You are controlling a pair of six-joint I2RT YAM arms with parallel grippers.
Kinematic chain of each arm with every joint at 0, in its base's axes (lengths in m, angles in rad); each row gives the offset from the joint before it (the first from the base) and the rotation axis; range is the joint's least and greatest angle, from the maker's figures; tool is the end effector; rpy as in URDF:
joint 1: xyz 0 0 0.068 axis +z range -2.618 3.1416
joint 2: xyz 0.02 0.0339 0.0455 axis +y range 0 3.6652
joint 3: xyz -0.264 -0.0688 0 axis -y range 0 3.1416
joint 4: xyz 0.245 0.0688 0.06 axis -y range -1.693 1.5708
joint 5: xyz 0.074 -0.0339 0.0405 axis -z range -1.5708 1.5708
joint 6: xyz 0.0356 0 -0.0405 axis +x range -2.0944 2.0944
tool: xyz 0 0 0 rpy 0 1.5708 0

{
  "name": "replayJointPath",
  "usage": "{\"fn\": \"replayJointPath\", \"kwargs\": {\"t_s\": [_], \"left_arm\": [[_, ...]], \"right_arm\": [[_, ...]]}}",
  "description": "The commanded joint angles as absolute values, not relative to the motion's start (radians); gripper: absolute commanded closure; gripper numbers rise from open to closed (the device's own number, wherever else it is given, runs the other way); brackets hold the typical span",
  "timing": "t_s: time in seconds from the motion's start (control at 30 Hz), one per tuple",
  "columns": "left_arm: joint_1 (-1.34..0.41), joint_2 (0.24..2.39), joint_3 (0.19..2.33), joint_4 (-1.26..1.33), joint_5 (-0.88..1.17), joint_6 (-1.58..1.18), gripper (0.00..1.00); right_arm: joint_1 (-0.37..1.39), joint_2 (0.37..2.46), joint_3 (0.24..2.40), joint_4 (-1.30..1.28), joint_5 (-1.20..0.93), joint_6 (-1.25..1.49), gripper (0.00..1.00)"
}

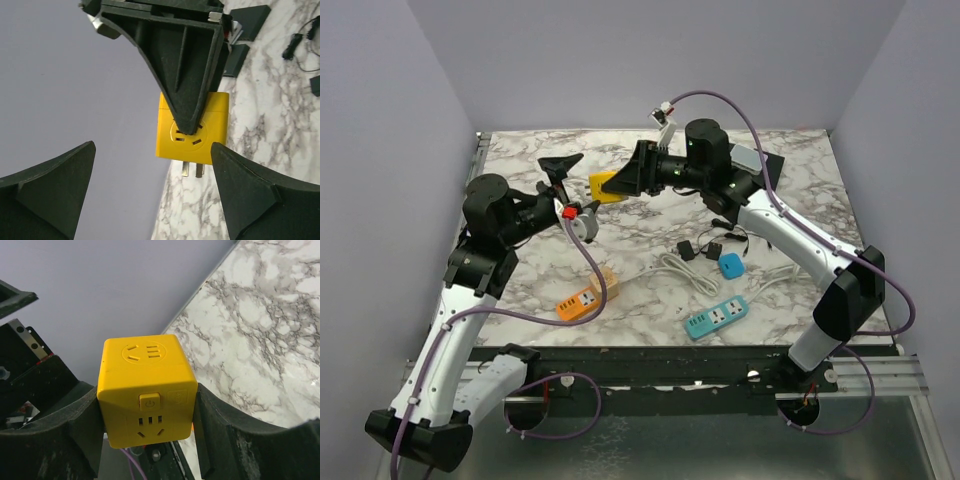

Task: Insert the plug
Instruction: Adjust the socket at the center of the board.

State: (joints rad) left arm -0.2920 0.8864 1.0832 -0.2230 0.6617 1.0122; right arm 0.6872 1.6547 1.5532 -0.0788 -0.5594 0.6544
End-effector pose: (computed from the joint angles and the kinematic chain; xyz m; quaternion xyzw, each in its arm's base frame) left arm 0.1696 -0.0738 0.4221 0.5913 0.4009 0.0148 0.6996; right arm 0.2929 0.2648 0.3928 -0.1889 0.7351 0.5488 0.3505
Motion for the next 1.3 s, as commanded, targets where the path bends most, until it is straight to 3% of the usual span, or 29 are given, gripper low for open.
{"fn": "replayJointPath", "kwargs": {"t_s": [0.0,0.57,0.73,0.77,0.8,0.83,0.87,0.9,0.93,0.97,1.0,1.07,1.13,1.27], "left_arm": [[-0.294,0.913,1.106,-0.405,0.776,1.076,0.01],[-0.322,0.992,1.153,-0.476,0.741,1.208,0.02],[-0.323,1.005,1.173,-0.476,0.737,1.163,0.34],[-0.324,1.004,1.172,-0.478,0.736,1.161,0.42],[-0.324,1.004,1.169,-0.478,0.735,1.161,0.57],[-0.324,1.005,1.166,-0.479,0.733,1.161,0.74],[-0.325,1.009,1.165,-0.479,0.730,1.160,0.88],[-0.324,1.013,1.168,-0.479,0.727,1.157,0.99],[-0.325,1.022,1.179,-0.479,0.725,1.147,1.00],[-0.324,1.033,1.193,-0.479,0.723,1.127,1.00],[-0.324,1.045,1.211,-0.479,0.721,1.101,1.00],[-0.324,1.063,1.239,-0.479,0.724,1.050,1.00],[-0.325,1.067,1.246,-0.477,0.737,1.023,1.00],[-0.324,1.055,1.230,-0.473,0.743,1.006,1.00]], "right_arm": [[0.702,1.625,1.598,-0.129,-0.574,0.627,0.98],[0.779,1.718,1.762,-0.355,-0.521,0.525,0.98],[0.787,1.720,1.769,-0.379,-0.484,0.507,0.98],[0.789,1.719,1.770,-0.378,-0.481,0.505,0.98],[0.791,1.716,1.768,-0.372,-0.478,0.507,0.97],[0.794,1.714,1.768,-0.368,-0.478,0.506,0.92],[0.797,1.712,1.767,-0.363,-0.475,0.505,0.79],[0.803,1.709,1.766,-0.360,-0.468,0.505,0.57],[0.810,1.705,1.764,-0.360,-0.451,0.507,0.38],[0.818,1.702,1.760,-0.360,-0.427,0.512,0.26],[0.827,1.698,1.754,-0.357,-0.403,0.516,0.17],[0.842,1.690,1.735,-0.342,-0.374,0.535,0.09],[0.847,1.682,1.712,-0.325,-0.347,0.559,0.08],[0.848,1.663,1.661,-0.286,-0.326,0.586,0.29]]}}
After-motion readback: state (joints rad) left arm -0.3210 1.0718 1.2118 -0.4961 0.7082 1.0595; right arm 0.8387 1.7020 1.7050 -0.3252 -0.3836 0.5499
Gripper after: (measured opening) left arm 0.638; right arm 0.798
